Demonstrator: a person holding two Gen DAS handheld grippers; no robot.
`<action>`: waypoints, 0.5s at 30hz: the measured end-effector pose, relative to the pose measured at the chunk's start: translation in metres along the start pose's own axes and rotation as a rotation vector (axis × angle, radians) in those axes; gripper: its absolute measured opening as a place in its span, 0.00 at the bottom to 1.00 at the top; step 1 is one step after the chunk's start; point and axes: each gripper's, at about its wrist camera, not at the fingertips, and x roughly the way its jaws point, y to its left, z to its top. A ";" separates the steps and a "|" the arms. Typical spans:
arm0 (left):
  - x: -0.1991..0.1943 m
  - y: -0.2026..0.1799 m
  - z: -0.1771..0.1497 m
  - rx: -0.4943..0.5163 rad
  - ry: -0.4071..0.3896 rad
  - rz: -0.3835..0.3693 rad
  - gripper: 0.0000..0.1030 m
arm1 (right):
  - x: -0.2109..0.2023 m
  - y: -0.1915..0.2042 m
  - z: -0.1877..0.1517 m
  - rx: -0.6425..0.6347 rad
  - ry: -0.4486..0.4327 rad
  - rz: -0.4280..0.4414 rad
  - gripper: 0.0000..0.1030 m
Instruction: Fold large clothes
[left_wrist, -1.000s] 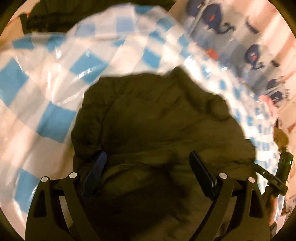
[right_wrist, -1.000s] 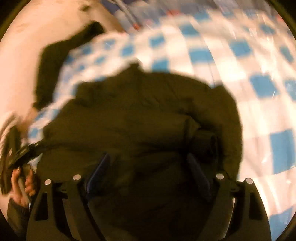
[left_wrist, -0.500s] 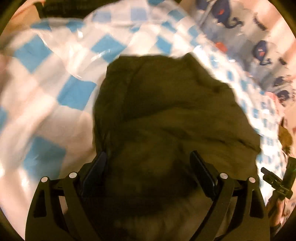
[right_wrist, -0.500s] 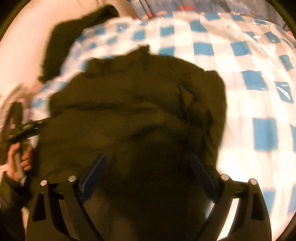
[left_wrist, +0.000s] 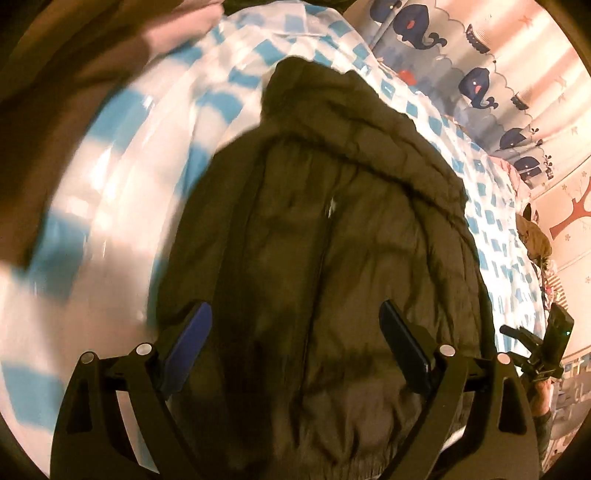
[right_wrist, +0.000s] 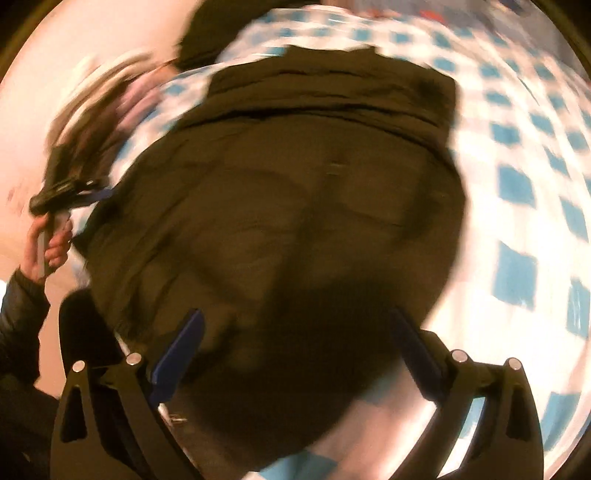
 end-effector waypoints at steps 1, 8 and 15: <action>-0.001 0.000 -0.007 -0.004 -0.003 -0.001 0.85 | 0.007 0.012 0.002 -0.034 0.035 0.063 0.93; -0.027 -0.004 -0.041 -0.001 -0.010 0.012 0.86 | 0.023 0.016 -0.020 -0.140 0.316 -0.102 0.93; -0.038 0.021 -0.055 -0.078 0.006 0.034 0.86 | -0.014 -0.038 -0.085 -0.003 0.376 -0.333 0.93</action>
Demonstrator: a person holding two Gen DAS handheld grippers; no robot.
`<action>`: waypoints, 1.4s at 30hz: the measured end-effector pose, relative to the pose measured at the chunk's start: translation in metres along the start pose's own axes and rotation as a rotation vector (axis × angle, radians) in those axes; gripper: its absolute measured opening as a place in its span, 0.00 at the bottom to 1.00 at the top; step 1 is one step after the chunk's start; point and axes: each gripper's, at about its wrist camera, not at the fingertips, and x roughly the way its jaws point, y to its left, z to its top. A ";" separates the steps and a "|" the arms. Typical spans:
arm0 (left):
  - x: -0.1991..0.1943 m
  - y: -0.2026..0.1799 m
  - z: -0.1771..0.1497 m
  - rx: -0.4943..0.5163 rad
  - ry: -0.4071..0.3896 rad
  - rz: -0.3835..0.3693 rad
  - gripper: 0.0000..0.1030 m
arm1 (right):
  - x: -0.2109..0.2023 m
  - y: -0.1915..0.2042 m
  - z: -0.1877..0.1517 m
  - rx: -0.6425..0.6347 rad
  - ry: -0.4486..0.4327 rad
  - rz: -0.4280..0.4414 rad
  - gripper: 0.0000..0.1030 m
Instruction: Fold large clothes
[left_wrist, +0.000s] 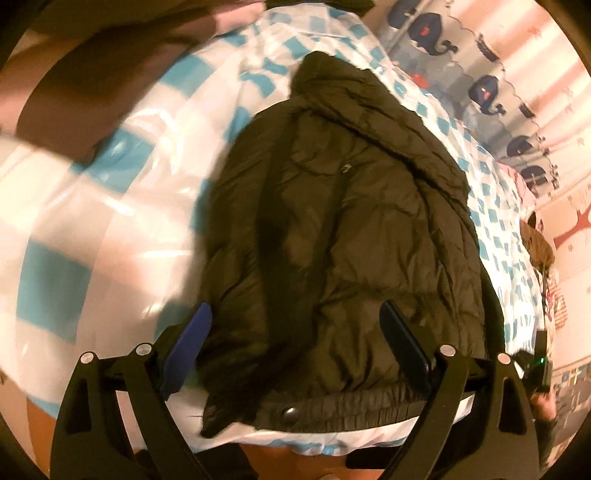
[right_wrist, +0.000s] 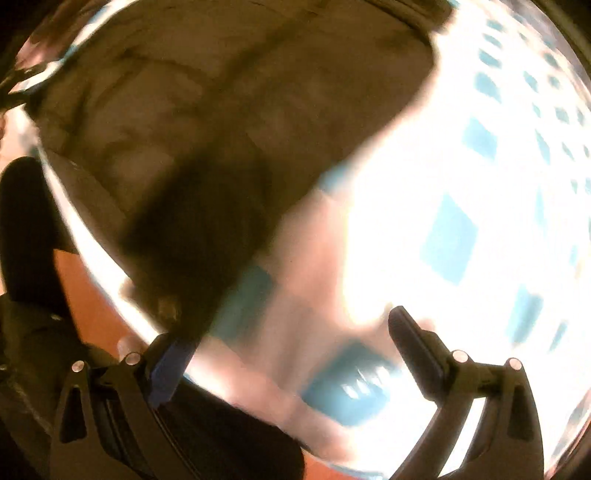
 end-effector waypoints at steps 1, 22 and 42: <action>0.000 0.003 -0.004 -0.010 0.004 -0.002 0.86 | -0.006 -0.003 -0.005 0.021 -0.028 -0.033 0.93; -0.047 0.028 -0.030 -0.035 -0.043 0.016 0.86 | -0.006 0.005 0.014 0.196 -0.237 -0.234 0.93; 0.013 0.020 -0.041 -0.021 0.034 -0.036 0.58 | 0.019 -0.028 -0.009 0.466 -0.262 0.699 0.93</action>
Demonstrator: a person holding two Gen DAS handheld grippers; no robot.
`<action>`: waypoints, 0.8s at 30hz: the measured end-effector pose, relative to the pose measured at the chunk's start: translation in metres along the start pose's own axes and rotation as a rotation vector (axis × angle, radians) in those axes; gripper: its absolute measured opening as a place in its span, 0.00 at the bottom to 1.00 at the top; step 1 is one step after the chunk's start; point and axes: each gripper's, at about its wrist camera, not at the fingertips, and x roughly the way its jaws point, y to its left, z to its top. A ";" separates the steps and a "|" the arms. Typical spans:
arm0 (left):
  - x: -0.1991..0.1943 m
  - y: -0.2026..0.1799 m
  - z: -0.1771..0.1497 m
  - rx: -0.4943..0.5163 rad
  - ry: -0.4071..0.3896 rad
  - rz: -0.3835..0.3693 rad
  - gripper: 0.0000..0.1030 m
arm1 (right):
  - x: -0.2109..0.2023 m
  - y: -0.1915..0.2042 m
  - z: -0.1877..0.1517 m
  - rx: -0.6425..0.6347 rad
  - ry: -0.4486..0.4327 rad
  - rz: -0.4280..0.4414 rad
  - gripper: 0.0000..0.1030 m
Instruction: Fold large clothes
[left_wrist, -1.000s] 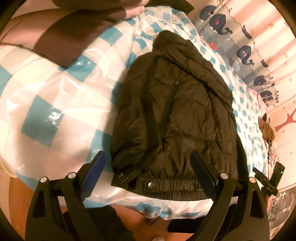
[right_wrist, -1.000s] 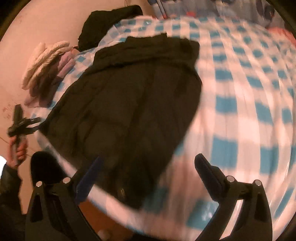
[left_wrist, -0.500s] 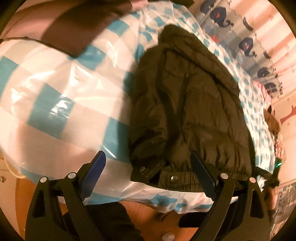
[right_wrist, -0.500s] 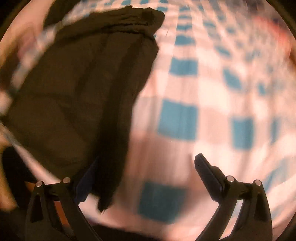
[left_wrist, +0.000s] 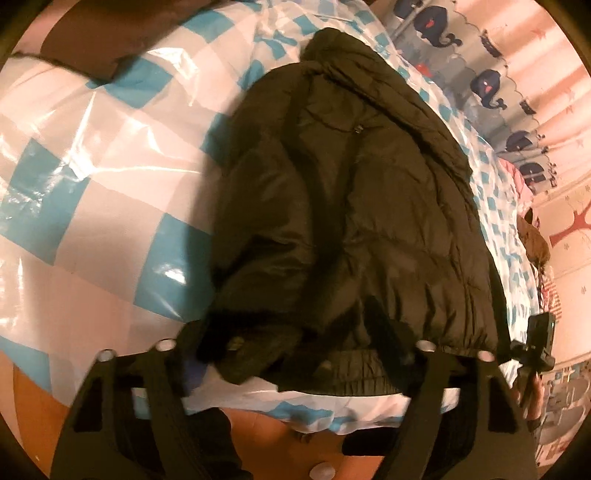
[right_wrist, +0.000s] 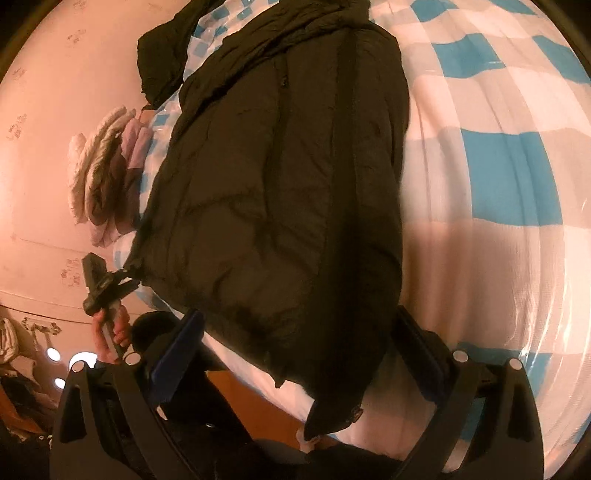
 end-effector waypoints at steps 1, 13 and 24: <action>0.000 0.002 0.000 -0.008 0.001 0.000 0.54 | 0.001 -0.004 -0.001 0.013 -0.004 0.020 0.93; -0.005 0.003 -0.002 -0.058 -0.033 -0.019 0.11 | -0.009 -0.022 -0.012 0.037 -0.081 0.116 0.20; -0.074 -0.043 -0.007 0.011 -0.113 -0.166 0.07 | -0.085 -0.003 -0.035 -0.042 -0.240 0.336 0.16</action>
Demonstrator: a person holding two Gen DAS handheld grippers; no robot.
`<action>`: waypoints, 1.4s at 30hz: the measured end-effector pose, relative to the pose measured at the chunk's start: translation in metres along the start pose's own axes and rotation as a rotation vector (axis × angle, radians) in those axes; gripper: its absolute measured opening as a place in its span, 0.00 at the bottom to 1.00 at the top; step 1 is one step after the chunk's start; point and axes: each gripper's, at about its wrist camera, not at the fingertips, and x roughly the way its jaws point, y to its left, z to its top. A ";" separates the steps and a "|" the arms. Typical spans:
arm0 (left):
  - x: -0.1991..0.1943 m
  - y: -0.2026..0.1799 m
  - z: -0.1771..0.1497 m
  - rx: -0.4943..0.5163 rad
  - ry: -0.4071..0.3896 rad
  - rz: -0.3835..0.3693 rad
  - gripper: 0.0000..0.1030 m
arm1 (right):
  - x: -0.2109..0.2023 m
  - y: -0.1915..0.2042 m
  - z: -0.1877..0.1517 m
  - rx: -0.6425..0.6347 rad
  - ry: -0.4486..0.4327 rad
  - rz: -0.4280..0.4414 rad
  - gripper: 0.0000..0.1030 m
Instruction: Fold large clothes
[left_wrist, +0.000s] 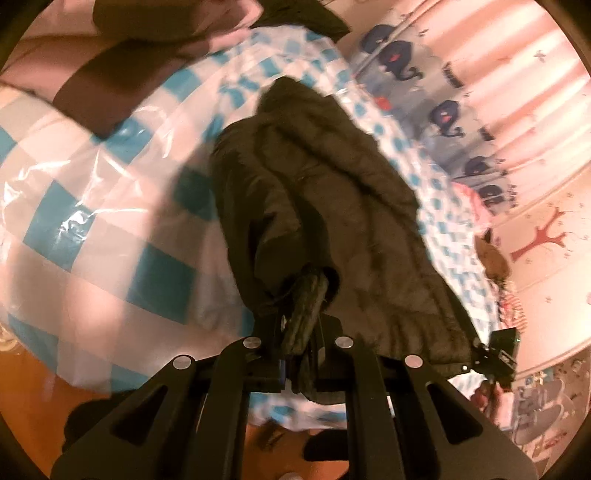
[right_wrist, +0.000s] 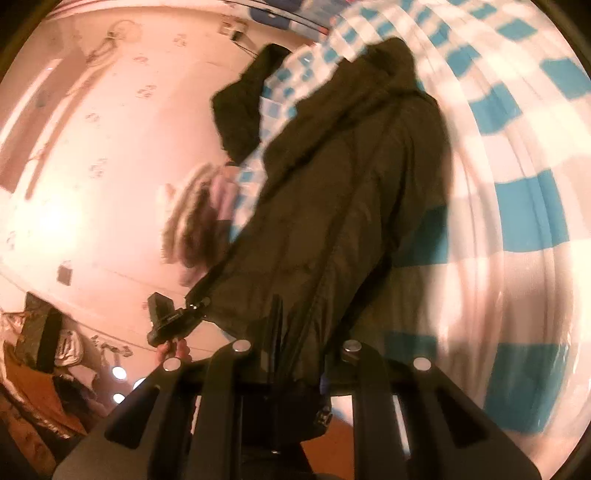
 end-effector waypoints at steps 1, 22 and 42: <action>-0.008 -0.007 -0.004 0.012 -0.002 -0.018 0.07 | -0.010 0.005 -0.003 -0.012 -0.009 0.006 0.16; -0.039 0.010 -0.110 0.200 0.263 0.134 0.25 | -0.115 0.016 -0.099 -0.026 -0.078 -0.416 0.64; 0.119 0.005 0.026 0.116 0.250 0.247 0.44 | 0.045 -0.030 0.024 -0.102 0.082 -0.569 0.57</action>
